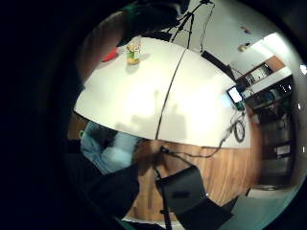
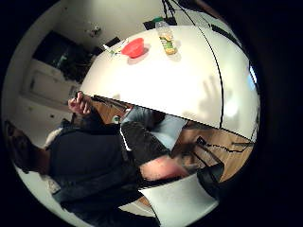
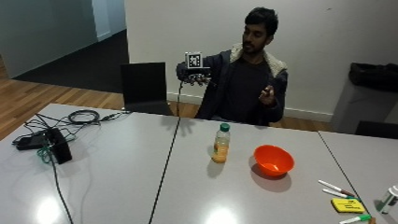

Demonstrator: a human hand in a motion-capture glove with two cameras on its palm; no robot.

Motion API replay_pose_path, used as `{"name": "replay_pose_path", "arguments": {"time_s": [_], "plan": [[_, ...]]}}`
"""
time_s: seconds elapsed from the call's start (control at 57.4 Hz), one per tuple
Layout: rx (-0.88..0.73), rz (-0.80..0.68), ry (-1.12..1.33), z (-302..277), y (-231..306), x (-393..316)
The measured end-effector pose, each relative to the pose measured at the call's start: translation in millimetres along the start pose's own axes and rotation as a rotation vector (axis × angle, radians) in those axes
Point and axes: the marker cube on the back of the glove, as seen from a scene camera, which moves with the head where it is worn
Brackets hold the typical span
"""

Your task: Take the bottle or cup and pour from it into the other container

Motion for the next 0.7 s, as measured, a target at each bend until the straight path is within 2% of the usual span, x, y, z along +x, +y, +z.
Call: {"name": "replay_pose_path", "arguments": {"time_s": [0.087,0.157,0.192,0.279,0.313,0.366,0.435,0.522,0.592,0.609,0.662,0.697], "plan": [[0.164,0.128,-0.008,3,-21,-4],[0.013,0.022,-0.002,0,-1,-1],[0.01,0.021,-0.003,0,-1,-1],[0.207,0.211,-0.01,3,-32,-6],[0.211,0.107,0.006,3,-33,-2],[0.135,-0.084,0.03,1,-23,6],[0.098,-0.034,0.032,-3,-23,4],[0.099,-0.112,0.036,-9,-25,7],[0.103,0.069,0.033,-16,-32,-1],[0.112,0.072,0.035,-17,-36,-1],[0.132,-0.065,0.038,-23,-45,2],[0.128,-0.082,0.03,-27,-46,0]]}}
